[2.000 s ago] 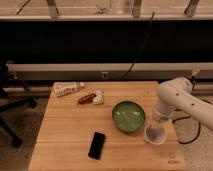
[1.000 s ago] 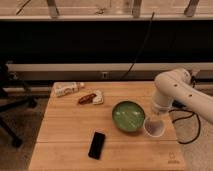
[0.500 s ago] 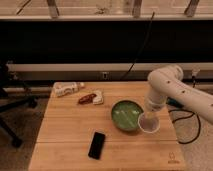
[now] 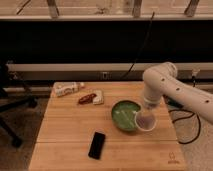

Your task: Place the ceramic cup in the ceramic bowl

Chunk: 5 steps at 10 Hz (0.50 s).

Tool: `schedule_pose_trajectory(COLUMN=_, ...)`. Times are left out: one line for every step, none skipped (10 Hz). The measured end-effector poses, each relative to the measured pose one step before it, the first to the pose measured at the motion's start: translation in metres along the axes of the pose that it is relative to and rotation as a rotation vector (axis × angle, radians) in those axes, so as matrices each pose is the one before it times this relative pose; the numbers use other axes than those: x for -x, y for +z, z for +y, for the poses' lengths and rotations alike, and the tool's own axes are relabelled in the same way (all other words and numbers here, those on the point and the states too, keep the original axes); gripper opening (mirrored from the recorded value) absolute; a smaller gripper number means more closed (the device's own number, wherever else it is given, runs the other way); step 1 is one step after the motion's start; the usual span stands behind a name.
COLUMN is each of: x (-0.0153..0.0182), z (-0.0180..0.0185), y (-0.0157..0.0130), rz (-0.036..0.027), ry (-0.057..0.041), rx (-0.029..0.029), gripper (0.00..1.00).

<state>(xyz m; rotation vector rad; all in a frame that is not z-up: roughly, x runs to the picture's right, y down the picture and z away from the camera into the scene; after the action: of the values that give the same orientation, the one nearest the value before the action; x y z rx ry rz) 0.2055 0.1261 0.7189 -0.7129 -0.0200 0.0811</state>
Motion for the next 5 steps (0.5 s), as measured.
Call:
schedule_pose_trajectory(x=-0.00131, z=0.00016, y=-0.00166, rz=-0.00267, ry=-0.01392, rx=0.00173, gripper=0.01)
schedule_pose_trajectory(x=0.0045, z=-0.00115, y=-0.00112, rz=-0.00412, ry=-0.01619, rx=0.00076, gripper=0.01)
schedule_pose_trajectory(x=0.01141, z=-0.00257, y=-0.00105, rz=-0.00412, ry=-0.02492, rx=0.00291, gripper=0.01)
schedule_pose_trajectory(x=0.01069, z=-0.0028, y=-0.00003, rz=-0.00332, ry=-0.01881, rx=0.00294, gripper=0.01)
schedule_pose_trajectory(x=0.01306, z=-0.004, y=0.00082, rz=-0.00398, ry=-0.0228, rx=0.00554, gripper=0.01)
